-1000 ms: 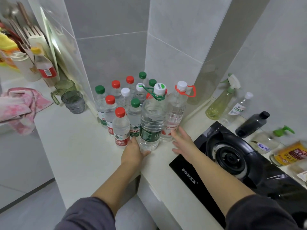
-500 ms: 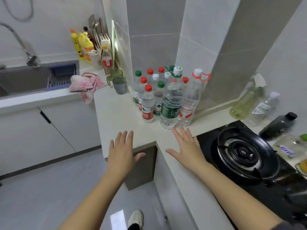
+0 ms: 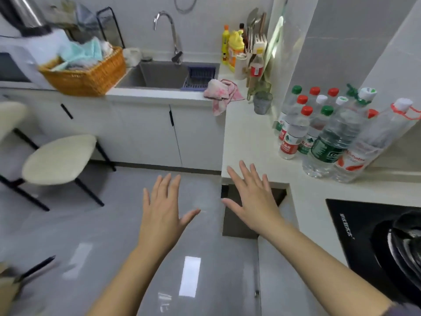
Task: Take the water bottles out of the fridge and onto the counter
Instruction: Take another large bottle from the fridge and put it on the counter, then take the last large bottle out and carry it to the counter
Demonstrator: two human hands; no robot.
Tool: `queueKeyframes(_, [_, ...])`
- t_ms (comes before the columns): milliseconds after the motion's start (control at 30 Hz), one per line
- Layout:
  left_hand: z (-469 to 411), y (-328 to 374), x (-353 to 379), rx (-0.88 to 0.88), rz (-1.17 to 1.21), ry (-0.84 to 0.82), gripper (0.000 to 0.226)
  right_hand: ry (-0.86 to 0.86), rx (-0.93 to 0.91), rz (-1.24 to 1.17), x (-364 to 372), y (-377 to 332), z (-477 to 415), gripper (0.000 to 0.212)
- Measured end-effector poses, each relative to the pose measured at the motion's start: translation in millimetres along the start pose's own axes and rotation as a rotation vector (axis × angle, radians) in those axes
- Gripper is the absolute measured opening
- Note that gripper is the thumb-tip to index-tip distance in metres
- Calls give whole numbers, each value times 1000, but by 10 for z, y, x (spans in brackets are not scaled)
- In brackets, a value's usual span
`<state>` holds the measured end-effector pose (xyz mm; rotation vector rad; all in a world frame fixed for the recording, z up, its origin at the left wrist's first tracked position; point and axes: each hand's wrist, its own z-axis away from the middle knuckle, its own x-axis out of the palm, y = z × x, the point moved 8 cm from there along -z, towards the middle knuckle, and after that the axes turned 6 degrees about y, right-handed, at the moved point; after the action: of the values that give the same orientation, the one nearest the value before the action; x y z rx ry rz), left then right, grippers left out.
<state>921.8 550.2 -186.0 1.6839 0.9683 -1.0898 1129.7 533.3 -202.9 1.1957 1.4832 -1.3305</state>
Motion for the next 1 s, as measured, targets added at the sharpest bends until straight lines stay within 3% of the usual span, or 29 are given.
queueKeyframes(400, [1348,-1702,-791,-316,0,96,88,-99,-412,-6,475,-2224,156,77])
queueKeyframes(1000, [4055,-4201,-2488,-635,-122,256,85,-86,-768,-46,920,-5912,1563,75])
